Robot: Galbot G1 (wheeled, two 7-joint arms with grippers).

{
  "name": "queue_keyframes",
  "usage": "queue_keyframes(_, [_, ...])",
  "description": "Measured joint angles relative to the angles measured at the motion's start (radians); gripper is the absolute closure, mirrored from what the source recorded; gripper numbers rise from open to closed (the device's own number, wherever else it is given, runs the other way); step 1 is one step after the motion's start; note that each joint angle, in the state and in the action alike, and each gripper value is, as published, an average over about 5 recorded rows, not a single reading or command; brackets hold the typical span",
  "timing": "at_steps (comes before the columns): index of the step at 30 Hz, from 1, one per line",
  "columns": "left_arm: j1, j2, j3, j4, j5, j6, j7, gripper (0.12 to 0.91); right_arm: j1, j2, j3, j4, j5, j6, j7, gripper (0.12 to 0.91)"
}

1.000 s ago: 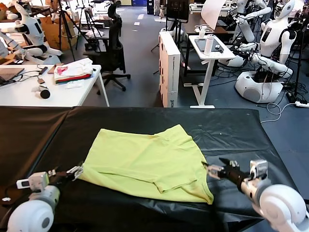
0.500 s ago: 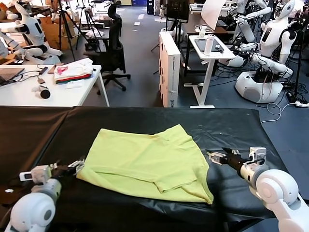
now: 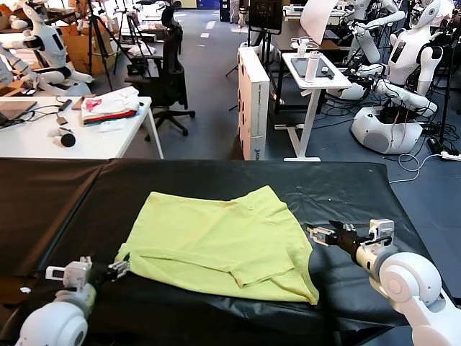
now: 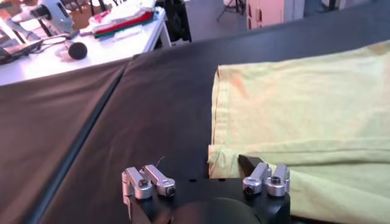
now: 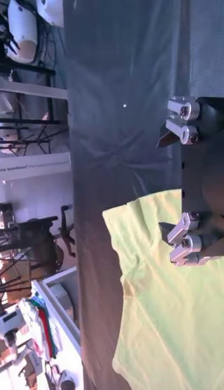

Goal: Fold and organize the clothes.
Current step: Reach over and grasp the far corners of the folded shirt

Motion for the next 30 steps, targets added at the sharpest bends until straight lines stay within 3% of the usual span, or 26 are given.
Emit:
queue_keyframes(7, [0.087,0.018,-0.058,-0.034,0.022,-0.010,-0.003,0.123,0.001,-0.007,0.003,-0.014,0.000,0.000,0.000,0.118])
queue_keyframes(17, [0.239,-0.029,-0.176,-0.094,0.009,-0.079,-0.012,0.123,0.026,-0.003,-0.011,-0.026,-0.001,0.000,0.000,0.118])
queue_keyframes(25, [0.185,-0.040,-0.163,-0.138,-0.105,-0.031,-0.036,0.123,0.061,0.002,-0.045,-0.041,-0.024,0.000,0.001,0.118])
queue_keyframes(30, [0.100,-0.013,-0.152,-0.121,-0.178,-0.032,-0.033,0.123,0.095,0.021,-0.086,-0.062,-0.068,0.000,0.020,0.118])
